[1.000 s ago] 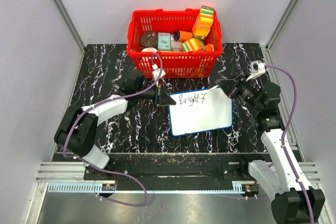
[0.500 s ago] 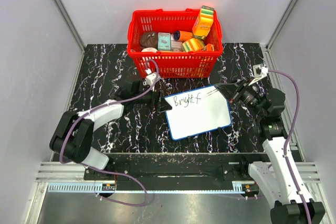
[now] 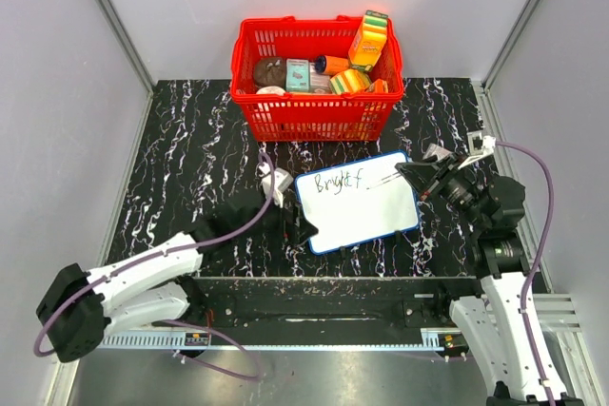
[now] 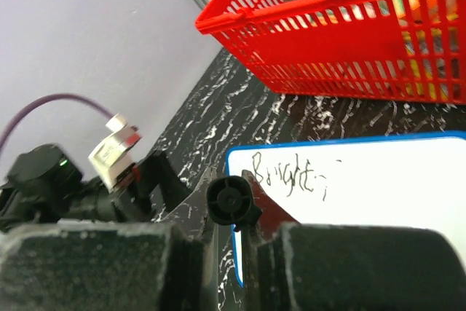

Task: Write a sentence on the whiteboard
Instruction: Pick up the whiteboard stand from the center of the board.

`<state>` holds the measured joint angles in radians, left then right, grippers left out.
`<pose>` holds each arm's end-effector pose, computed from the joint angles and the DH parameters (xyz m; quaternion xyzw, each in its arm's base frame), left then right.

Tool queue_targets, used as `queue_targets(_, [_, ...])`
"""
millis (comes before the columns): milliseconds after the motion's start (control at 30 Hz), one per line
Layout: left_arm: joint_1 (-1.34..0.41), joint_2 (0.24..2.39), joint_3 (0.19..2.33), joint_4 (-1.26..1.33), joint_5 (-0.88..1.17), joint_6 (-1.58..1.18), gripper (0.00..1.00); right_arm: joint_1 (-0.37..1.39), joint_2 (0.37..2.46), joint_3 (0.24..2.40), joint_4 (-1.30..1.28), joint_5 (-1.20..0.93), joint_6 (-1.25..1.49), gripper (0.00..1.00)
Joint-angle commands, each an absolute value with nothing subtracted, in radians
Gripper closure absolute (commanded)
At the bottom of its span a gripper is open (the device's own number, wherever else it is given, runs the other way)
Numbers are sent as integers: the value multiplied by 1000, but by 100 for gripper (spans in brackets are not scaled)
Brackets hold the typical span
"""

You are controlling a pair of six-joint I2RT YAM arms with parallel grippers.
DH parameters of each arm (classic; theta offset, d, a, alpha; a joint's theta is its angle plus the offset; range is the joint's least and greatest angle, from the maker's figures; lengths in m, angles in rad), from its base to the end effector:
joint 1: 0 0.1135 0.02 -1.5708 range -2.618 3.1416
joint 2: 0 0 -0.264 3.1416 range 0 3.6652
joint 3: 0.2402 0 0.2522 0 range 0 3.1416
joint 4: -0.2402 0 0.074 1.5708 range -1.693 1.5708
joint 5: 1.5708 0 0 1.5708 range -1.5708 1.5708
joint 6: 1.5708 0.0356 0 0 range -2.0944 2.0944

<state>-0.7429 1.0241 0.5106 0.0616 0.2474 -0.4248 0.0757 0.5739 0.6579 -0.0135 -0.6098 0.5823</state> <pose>0.1585 -0.1574 0.2236 0.1979 0.8201 -0.3776 0.3818 0.1383 0.0309 0.3444 -0.0496 0.6846 0.4192 0.5943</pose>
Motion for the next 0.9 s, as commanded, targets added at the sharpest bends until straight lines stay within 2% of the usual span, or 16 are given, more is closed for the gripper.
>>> queue_targets(0, [-958, 963, 549, -69, -127, -613, 10, 72, 529, 672, -127, -497, 581, 100])
queue_targets(100, [-1099, 1008, 569, -74, -223, -699, 19, 72, 497, 663, -189, -420, 584, 100])
queue_targets(233, [-1251, 1219, 682, -127, -323, -775, 30, 72, 465, 661, -259, -361, 572, 100])
queue_targets(367, [-1379, 1425, 878, -233, -419, -859, 30, 71, 437, 675, -305, -336, 557, 100])
queue_targets(467, [-1413, 1537, 937, -264, -457, -931, 31, 71, 417, 695, -347, -321, 540, 100])
queue_targets(600, [-1424, 1637, 962, -267, -479, -1021, 34, 71, 393, 713, -388, -311, 528, 100])
queue_targets(867, [-1430, 1764, 973, -270, -517, -1118, 35, 72, 353, 738, -462, -304, 503, 100])
